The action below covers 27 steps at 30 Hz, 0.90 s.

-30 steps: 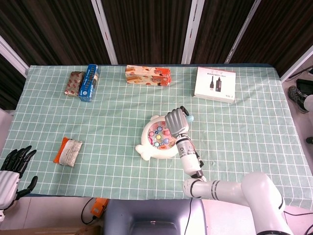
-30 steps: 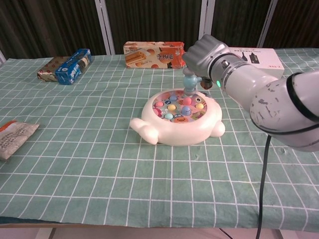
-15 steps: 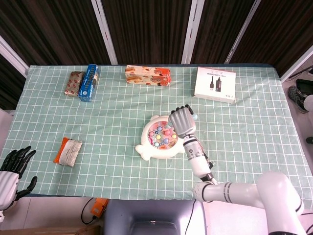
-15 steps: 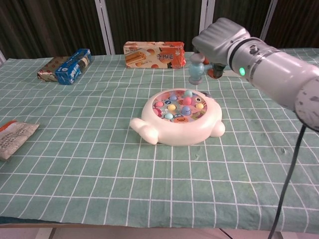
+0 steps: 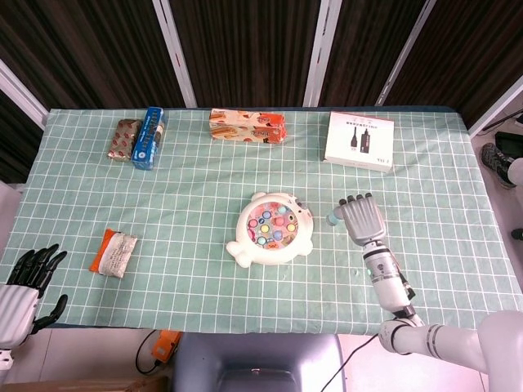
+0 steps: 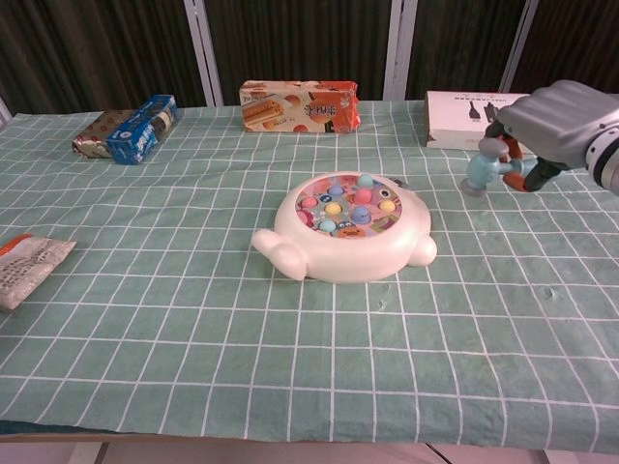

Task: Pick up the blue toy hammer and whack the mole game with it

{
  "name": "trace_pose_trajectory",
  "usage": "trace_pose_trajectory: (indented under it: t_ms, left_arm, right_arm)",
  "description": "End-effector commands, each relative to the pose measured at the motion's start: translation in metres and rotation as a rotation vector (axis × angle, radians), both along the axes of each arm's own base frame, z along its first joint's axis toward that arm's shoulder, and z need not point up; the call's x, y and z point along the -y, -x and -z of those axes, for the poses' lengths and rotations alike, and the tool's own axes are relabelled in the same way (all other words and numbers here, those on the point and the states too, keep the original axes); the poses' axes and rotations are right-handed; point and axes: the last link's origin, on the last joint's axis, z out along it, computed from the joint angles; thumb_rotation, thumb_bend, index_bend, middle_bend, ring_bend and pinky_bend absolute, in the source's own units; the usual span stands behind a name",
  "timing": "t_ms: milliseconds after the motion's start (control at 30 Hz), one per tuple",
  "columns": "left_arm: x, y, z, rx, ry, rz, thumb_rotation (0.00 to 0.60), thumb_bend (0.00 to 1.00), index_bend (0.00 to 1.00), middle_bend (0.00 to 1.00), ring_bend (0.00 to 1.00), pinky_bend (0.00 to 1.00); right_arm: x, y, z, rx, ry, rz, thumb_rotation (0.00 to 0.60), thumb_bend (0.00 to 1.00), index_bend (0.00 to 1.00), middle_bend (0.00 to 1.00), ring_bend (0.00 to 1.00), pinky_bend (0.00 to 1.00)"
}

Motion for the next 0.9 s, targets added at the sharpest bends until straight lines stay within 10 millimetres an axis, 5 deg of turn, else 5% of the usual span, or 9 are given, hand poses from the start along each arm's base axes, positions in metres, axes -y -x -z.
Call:
trace_pose_trajectory:
  t_ms: [33, 567, 900]
  left_arm:
    - [-0.001, 0.000, 0.001, -0.003, 0.002, -0.002, 0.600, 0.42, 0.00, 0.00, 0.00, 0.00]
    - [-0.001, 0.002, -0.001, 0.000, 0.004, -0.009, 0.600, 0.42, 0.00, 0.00, 0.00, 0.00]
    - [0.000, 0.002, -0.002, 0.002, 0.002, -0.009, 0.600, 0.42, 0.00, 0.00, 0.00, 0.00]
  right_arm:
    - [-0.005, 0.022, 0.012, 0.007, -0.035, 0.026, 0.600, 0.54, 0.96, 0.66, 0.61, 0.65]
    - [0.003, 0.020, 0.037, 0.018, -0.052, 0.033, 0.600, 0.54, 0.96, 0.66, 0.61, 0.65]
    - [0.006, 0.023, 0.041, 0.045, -0.066, 0.059, 0.600, 0.54, 0.85, 0.66, 0.57, 0.66]
